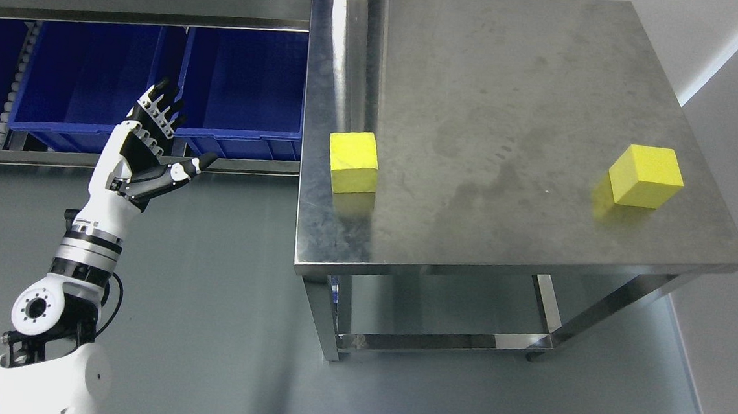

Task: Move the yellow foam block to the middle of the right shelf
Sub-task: 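Reach the left hand toward the yellow foam cube nearer the robot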

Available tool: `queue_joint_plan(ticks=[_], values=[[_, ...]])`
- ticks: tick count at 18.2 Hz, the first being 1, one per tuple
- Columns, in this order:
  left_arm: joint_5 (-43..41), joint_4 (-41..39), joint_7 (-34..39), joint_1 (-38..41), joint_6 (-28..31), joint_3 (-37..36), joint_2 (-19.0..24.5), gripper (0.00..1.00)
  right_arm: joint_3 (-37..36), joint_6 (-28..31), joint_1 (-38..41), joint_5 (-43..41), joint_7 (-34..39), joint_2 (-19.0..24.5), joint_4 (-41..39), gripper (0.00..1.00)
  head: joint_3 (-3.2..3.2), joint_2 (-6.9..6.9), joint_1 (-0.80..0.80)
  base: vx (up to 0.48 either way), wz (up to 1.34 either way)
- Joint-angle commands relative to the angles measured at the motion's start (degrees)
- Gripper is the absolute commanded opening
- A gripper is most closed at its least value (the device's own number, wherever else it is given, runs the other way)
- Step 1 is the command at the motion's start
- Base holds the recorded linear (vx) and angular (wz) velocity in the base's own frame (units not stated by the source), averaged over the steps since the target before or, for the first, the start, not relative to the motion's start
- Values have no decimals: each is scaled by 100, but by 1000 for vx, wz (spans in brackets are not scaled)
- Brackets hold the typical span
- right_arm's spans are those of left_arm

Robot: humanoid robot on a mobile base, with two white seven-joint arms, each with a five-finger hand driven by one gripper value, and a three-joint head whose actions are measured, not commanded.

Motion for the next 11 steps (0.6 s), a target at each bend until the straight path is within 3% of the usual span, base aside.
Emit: queue_joint_plan(ticks=[1, 4, 7, 11], values=[[2, -10, -66, 27, -55, -285, 100, 100, 0, -4, -9, 0, 4, -100, -100, 100, 0, 0, 0, 30, 52], [2, -10, -311, 19, -326, -198, 262, 100, 0, -4, -9, 0, 4, -100, -100, 100, 0, 0, 0, 21, 48], [2, 33, -1591, -42, -784, -311, 615, 99, 0, -4, -9, 0, 4, -100, -100, 100, 0, 0, 0, 1, -11], [-68, 340, -1930, -349, -776, -1346, 694, 98, 0, -4, -9, 0, 4, -100, -100, 100, 0, 0, 0, 2, -1]])
